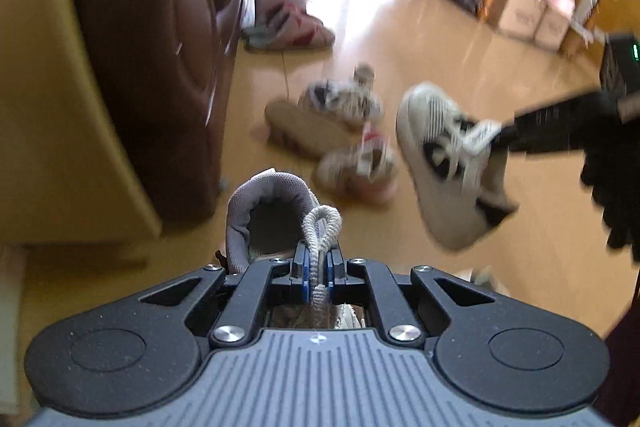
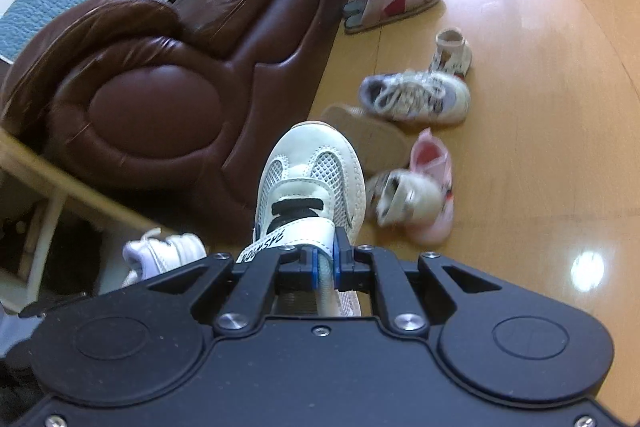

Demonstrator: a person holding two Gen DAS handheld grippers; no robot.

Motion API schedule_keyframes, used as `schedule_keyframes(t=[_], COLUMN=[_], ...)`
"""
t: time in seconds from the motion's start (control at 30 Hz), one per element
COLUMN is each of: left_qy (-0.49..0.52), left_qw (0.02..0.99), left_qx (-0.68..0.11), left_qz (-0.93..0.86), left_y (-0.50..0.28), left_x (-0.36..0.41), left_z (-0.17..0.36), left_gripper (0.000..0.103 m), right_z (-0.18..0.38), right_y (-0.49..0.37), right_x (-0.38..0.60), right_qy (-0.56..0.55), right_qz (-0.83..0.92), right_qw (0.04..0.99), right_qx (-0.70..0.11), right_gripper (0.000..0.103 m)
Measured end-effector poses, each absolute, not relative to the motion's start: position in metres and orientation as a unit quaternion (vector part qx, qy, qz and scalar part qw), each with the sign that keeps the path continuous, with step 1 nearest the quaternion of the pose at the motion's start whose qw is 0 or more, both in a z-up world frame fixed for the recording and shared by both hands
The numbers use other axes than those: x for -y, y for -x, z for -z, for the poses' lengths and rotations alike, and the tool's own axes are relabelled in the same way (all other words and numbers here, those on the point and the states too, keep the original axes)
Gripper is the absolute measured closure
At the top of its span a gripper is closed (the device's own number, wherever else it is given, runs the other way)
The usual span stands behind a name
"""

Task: Organize scattered shoes
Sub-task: 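Carry the grey-lined sneaker with the left tool while the right tool carries the velcro sneaker to the row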

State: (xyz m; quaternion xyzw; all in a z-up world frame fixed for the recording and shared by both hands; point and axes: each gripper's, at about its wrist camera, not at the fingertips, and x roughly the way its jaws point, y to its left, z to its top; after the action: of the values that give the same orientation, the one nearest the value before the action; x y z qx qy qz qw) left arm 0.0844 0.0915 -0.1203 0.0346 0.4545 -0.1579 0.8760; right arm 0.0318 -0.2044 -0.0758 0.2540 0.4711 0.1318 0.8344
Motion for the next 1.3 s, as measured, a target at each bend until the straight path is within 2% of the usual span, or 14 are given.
schedule_keyframes(t=[0.3, 0.57, 0.8, 1.17, 1.3], left_qy=[-0.079, -0.131, -0.182, -0.155, -0.139], left_qw=[0.836, 0.8, 0.768, 0.765, 0.762], left_qx=[-0.516, -0.554, -0.582, -0.599, -0.608], left_qz=[0.169, 0.189, 0.196, 0.179, 0.174], left_y=[-0.011, 0.025, 0.034, 0.028, 0.024], left_x=[-0.121, -0.115, -0.107, -0.118, -0.12], left_z=[0.157, 0.202, 0.245, 0.275, 0.276], left_gripper=[0.096, 0.096, 0.096, 0.095, 0.085], right_z=[0.095, 0.107, 0.124, 0.147, 0.15], right_y=[0.04, 0.052, 0.052, 0.049, 0.048], right_x=[0.164, 0.153, 0.155, 0.162, 0.164], right_qy=[-0.263, -0.251, -0.246, -0.25, -0.25], right_qz=[-0.139, -0.126, -0.107, -0.094, -0.091], right_qw=[0.809, 0.799, 0.789, 0.776, 0.773], right_qx=[-0.507, -0.532, -0.553, -0.572, -0.576], right_gripper=[0.095, 0.095, 0.095, 0.095, 0.095])
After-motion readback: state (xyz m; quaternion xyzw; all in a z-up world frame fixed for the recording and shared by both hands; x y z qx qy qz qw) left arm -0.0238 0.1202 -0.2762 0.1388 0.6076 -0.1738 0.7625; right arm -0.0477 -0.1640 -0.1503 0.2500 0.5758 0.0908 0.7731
